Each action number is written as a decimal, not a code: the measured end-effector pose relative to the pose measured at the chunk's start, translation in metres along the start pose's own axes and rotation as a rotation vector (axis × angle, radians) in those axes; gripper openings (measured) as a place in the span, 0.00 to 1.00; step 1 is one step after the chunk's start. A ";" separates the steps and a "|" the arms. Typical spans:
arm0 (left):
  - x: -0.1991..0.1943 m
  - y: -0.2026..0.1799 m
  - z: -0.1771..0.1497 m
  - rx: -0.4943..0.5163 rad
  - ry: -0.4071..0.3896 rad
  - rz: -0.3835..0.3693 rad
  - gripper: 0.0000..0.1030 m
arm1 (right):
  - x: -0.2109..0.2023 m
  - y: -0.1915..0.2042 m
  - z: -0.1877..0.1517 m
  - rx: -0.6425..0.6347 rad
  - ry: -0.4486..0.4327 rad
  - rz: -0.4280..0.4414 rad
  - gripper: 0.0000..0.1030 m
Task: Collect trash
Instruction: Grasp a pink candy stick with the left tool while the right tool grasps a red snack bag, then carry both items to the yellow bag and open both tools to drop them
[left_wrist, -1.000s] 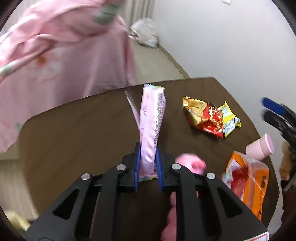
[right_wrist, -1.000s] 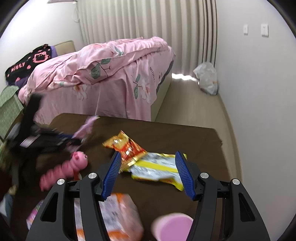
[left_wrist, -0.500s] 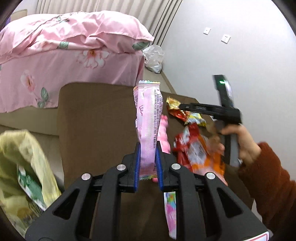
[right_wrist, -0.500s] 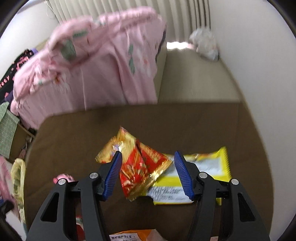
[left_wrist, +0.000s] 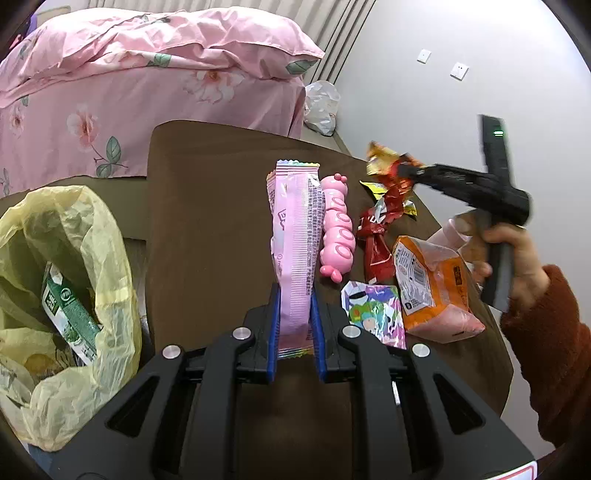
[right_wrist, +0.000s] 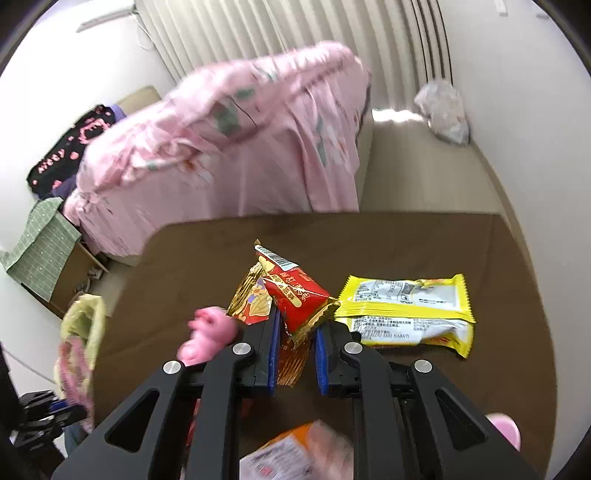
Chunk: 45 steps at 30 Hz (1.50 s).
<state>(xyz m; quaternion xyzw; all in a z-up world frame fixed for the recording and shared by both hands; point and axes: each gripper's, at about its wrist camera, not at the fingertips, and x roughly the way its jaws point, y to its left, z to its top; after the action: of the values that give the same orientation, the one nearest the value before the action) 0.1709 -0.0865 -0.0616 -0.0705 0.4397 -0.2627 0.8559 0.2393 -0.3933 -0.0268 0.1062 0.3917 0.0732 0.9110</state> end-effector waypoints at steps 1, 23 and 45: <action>-0.002 -0.001 -0.003 -0.001 0.001 -0.003 0.14 | -0.012 0.006 -0.003 -0.011 -0.016 0.008 0.16; -0.009 -0.029 -0.047 0.043 0.102 0.010 0.39 | -0.116 0.045 -0.136 -0.035 -0.107 0.053 0.16; -0.004 -0.028 -0.058 -0.028 0.109 0.025 0.17 | -0.131 0.047 -0.177 -0.036 -0.130 0.030 0.16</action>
<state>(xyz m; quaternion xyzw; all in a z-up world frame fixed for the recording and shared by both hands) 0.1121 -0.1022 -0.0842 -0.0624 0.4902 -0.2492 0.8329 0.0181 -0.3526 -0.0423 0.1000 0.3287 0.0869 0.9351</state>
